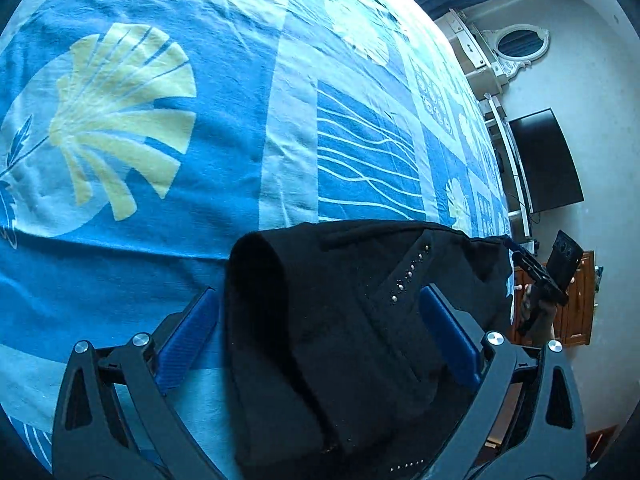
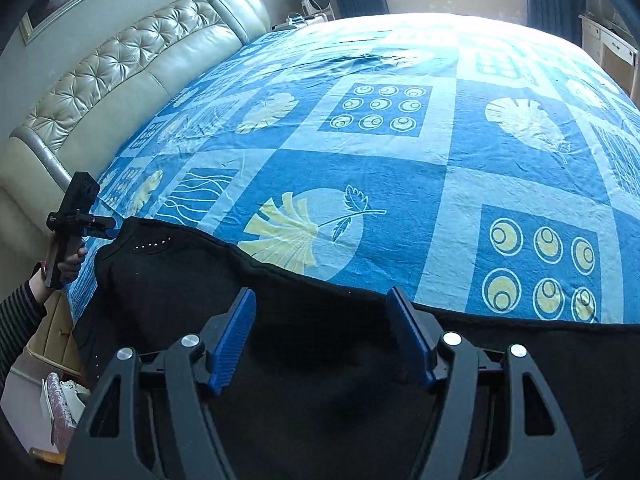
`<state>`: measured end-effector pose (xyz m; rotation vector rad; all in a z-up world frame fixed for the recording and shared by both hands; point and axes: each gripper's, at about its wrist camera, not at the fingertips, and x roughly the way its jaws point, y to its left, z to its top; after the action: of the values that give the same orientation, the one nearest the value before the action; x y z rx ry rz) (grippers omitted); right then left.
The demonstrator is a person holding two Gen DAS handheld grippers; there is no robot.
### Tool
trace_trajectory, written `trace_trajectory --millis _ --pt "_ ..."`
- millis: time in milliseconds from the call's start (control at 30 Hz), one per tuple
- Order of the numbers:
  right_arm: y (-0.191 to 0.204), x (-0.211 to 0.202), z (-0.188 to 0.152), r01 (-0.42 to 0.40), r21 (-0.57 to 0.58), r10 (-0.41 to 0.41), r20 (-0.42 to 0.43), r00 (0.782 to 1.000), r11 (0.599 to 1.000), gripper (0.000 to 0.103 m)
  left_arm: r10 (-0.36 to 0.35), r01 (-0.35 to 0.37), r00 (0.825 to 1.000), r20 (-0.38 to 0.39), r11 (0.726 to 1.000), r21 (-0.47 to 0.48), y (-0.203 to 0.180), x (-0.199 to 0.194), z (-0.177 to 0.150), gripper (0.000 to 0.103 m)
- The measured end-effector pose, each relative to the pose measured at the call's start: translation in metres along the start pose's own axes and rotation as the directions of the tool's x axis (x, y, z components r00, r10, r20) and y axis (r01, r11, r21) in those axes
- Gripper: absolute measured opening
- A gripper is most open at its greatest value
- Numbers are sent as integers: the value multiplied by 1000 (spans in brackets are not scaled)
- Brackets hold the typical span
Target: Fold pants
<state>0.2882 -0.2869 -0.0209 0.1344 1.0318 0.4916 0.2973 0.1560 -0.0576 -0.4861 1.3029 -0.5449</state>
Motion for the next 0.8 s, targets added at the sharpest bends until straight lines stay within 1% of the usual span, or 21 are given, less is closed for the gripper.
trace_trajectory --millis 67,100,133,167,200,233,267,333,400,433,500,533,567,600,633,667,700,800 --pt "0 5 6 -10 -14 10 -20 1000 1000 67 12 -11 1000 -6 1000 27 -5 5 1 97" --pt "0 8 10 -18 -22 17 -30 999 1000 67 16 -16 1000 -6 999 29 -4 6 2 92" --pt "-1 11 13 -26 -29 24 -46 999 999 67 19 -19 1000 0 1000 24 -3 6 3 82" --pt "-1 14 16 -27 -39 24 -60 998 999 67 33 -34 999 7 999 15 -1 6 5 76" --pt "0 19 19 -33 -50 29 -78 997 998 67 55 -55 998 8 999 3 3 6 6 63" --pt "-1 23 22 -45 -60 39 -98 994 997 67 70 -70 997 6 997 -6 7 6 7 53" --pt "-1 27 24 -56 -68 48 -121 992 996 67 79 -79 997 3 997 -9 9 6 8 50" --pt "-2 35 29 -81 -77 67 -164 984 994 67 73 -73 997 -10 997 -17 13 5 10 34" --pt "0 43 32 -117 -91 96 -209 973 989 67 55 -56 998 -21 998 -20 15 2 10 33" --pt "2 47 32 -122 -104 96 -229 969 987 67 62 -62 998 -20 998 -9 13 2 10 33" --pt "6 56 33 -113 -127 77 -265 961 985 67 89 -89 996 -11 996 12 9 1 9 33" --pt "7 61 33 -91 -142 47 -287 957 986 64 94 -94 996 -7 995 16 7 1 9 33" --pt "8 66 32 -72 -156 20 -315 949 985 44 98 -98 995 -2 995 18 5 0 10 32" --pt "10 69 31 -72 -161 12 -342 939 984 27 101 -101 995 4 995 20 3 -1 10 32" --pt "13 69 30 -82 -169 16 -355 935 982 16 99 -99 995 12 995 21 2 -3 10 32" --pt "19 65 29 -72 -195 0 -348 937 978 12 96 -97 995 19 995 20 1 -6 11 32" --pt "26 57 29 -48 -229 -29 -320 947 972 11 94 -95 995 27 995 20 -1 -9 12 32" --pt "43 28 30 4 -281 -71 -229 971 960 9 78 -80 995 66 996 32 -12 -22 15 32"
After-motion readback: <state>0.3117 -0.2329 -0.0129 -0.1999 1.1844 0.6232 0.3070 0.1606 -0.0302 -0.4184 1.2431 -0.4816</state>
